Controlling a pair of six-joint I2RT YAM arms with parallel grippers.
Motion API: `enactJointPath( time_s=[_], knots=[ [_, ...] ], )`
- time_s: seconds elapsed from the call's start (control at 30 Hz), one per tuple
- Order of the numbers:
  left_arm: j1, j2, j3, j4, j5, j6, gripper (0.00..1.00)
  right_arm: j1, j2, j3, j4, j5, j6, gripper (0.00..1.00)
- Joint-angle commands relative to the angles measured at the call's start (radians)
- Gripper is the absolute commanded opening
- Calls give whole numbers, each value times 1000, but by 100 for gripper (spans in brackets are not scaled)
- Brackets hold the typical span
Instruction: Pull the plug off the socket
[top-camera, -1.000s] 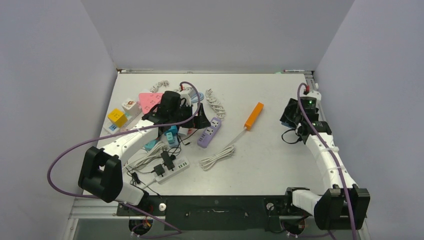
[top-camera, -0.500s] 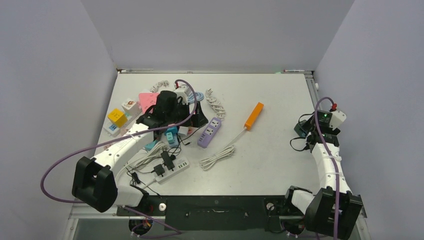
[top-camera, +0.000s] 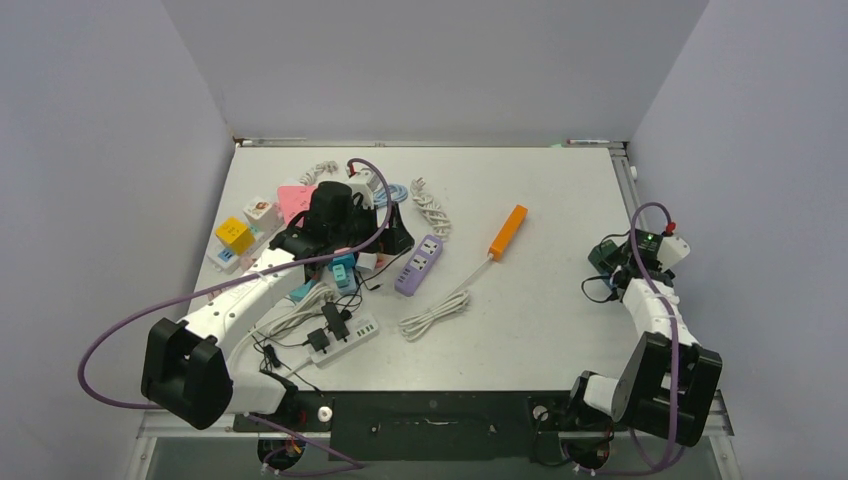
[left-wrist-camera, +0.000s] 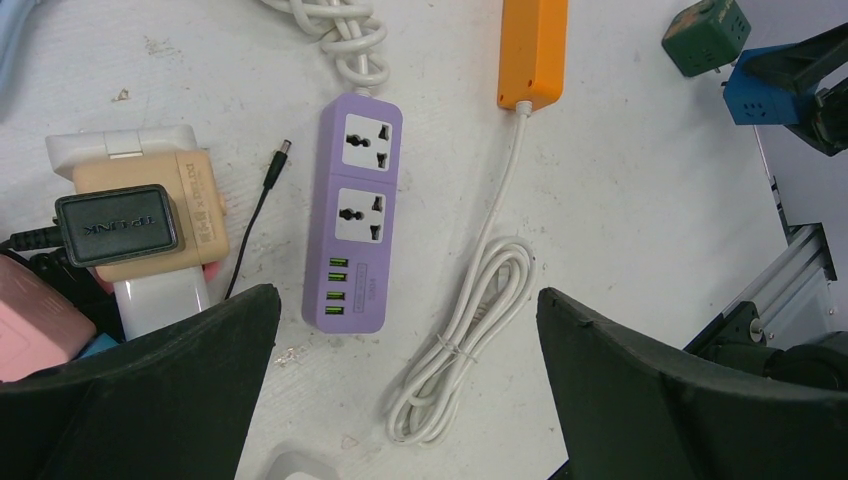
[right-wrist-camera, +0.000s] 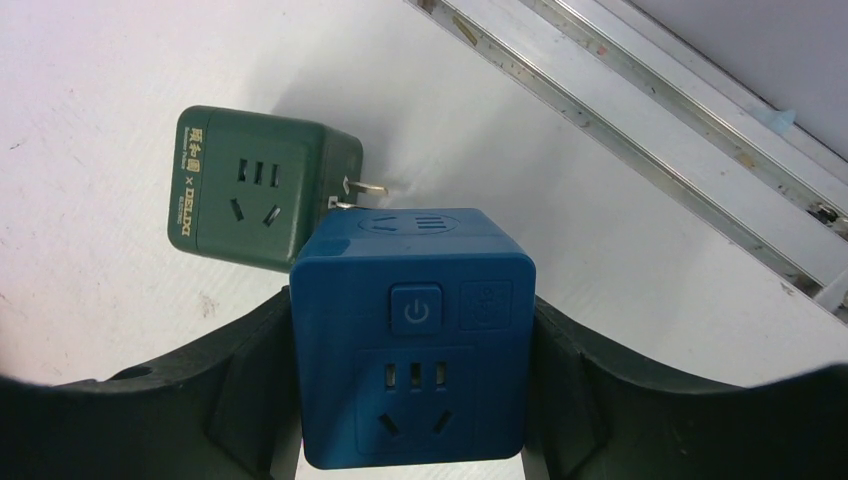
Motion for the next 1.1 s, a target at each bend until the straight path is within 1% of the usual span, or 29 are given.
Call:
enactJointPath(
  time_s=[0.0,0.1,0.13,0.2,0.27,0.37,0.4,0.57,0.67,0.7,0.73,0.77,0.83,0.93,1.0,1.07],
  knots=[
    [-2,-16,30,2,-5,8,98,-9,46,-7,124,-2,32,8],
    [-2,-9,31,2,4,8,98,-9,86,-8,143,-20,36,19],
    [-2,-7,32,1,4,8,98,-9,95,-9,149,-28,36,25],
    [-2,-4,32,0,2,9,98,-9,103,-11,157,-31,39,38],
    [-2,1,32,0,1,11,98,-9,100,-22,168,-31,41,56],
    [-2,10,34,-2,-4,18,98,-9,86,-35,175,-23,40,73],
    [-2,16,36,-3,-7,21,98,-9,80,-35,173,-19,39,77],
    [-24,49,46,-13,-19,41,99,-9,36,-28,151,19,23,92],
    [-67,80,60,-31,-67,67,99,-9,-5,-19,130,45,17,99],
    [-83,91,68,-39,-88,74,99,-9,-23,-17,126,55,15,100],
    [-98,114,81,-46,-107,81,99,-9,-40,-18,124,62,14,94],
    [-110,127,88,-55,-115,83,100,-9,-55,-17,119,68,13,92],
    [-131,170,107,-63,-140,87,100,-8,-86,-18,115,71,8,90],
    [-142,247,146,-76,-172,99,100,-6,-125,-20,107,75,0,90],
    [-148,303,168,-90,-189,110,93,-6,-151,-23,114,74,-12,90],
    [-163,339,181,-101,-209,122,88,-5,-165,-24,117,85,-30,90]
  ],
)
